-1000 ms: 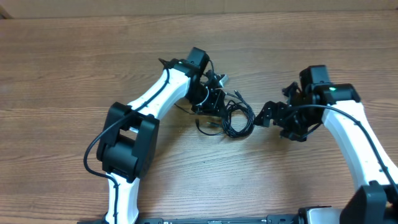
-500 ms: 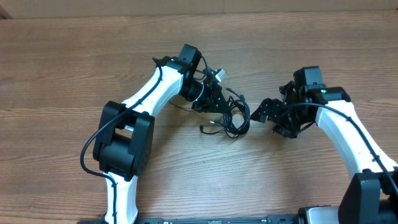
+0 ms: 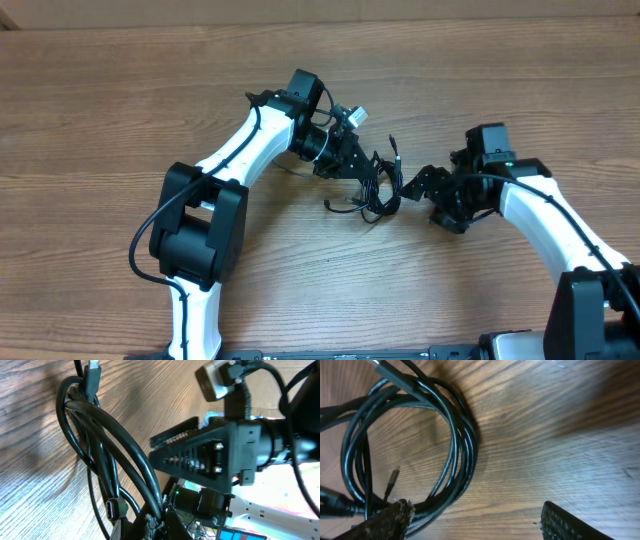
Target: Untangle cables
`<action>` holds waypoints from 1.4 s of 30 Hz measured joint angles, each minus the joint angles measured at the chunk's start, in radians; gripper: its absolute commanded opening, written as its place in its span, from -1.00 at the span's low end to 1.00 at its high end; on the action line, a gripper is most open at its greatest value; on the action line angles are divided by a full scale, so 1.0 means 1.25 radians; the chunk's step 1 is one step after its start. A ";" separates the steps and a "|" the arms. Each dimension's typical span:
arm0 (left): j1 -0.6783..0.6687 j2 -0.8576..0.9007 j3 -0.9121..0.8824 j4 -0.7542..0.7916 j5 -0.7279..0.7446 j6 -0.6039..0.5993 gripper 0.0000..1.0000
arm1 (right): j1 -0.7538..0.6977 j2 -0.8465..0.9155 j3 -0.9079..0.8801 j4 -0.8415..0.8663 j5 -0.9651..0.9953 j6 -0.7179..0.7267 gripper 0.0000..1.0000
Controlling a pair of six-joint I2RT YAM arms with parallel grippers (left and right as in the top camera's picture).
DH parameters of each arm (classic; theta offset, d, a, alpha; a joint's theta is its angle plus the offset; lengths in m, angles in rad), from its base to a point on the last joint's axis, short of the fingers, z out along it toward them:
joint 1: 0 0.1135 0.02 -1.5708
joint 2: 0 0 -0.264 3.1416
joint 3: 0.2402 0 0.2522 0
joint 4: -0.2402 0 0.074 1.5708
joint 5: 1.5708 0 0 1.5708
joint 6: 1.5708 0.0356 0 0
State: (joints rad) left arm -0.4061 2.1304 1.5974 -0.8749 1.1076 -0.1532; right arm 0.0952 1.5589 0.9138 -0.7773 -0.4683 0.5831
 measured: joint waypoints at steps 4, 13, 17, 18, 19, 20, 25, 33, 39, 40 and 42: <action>-0.001 0.000 0.000 0.000 0.001 0.000 -0.92 | 0.042 0.000 -0.031 0.052 0.001 0.051 0.58; -0.009 0.000 0.000 0.000 0.000 0.000 -0.91 | 0.135 0.000 -0.056 0.136 0.027 0.191 0.30; -0.009 0.000 0.000 -0.003 0.000 0.000 -0.91 | 0.183 0.000 -0.071 0.138 0.078 0.257 0.17; -0.009 0.000 0.000 -0.005 -0.001 0.000 -0.92 | 0.195 0.000 -0.072 0.138 0.089 0.268 0.17; -0.009 0.000 0.000 -0.008 -0.001 0.000 -0.92 | 0.206 0.000 -0.072 0.141 0.100 0.279 0.16; -0.009 0.000 0.000 -0.010 -0.001 0.000 -0.92 | 0.216 0.000 -0.072 0.142 0.110 0.287 0.16; -0.009 0.000 0.000 -0.025 -0.005 0.000 -0.91 | 0.258 0.000 -0.072 0.150 0.168 0.333 0.01; -0.009 0.000 0.000 -0.085 -0.074 0.000 -0.92 | 0.296 0.000 -0.083 0.179 0.208 0.401 -0.51; -0.009 0.000 0.000 -0.122 -0.160 0.000 -0.92 | 0.297 0.000 -0.095 0.171 0.224 0.427 -0.92; -0.009 0.000 0.000 -0.129 -0.172 0.000 -0.91 | 0.297 0.000 -0.098 0.166 0.227 0.428 -0.92; -0.009 0.000 0.000 -0.155 -0.222 0.000 -0.91 | 0.297 0.000 -0.109 0.160 0.235 0.434 -0.92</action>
State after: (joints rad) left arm -0.4171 2.1304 1.5978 -1.0691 0.8299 -0.1528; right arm 0.4664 1.5589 0.7776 -0.5774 -0.1745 1.1252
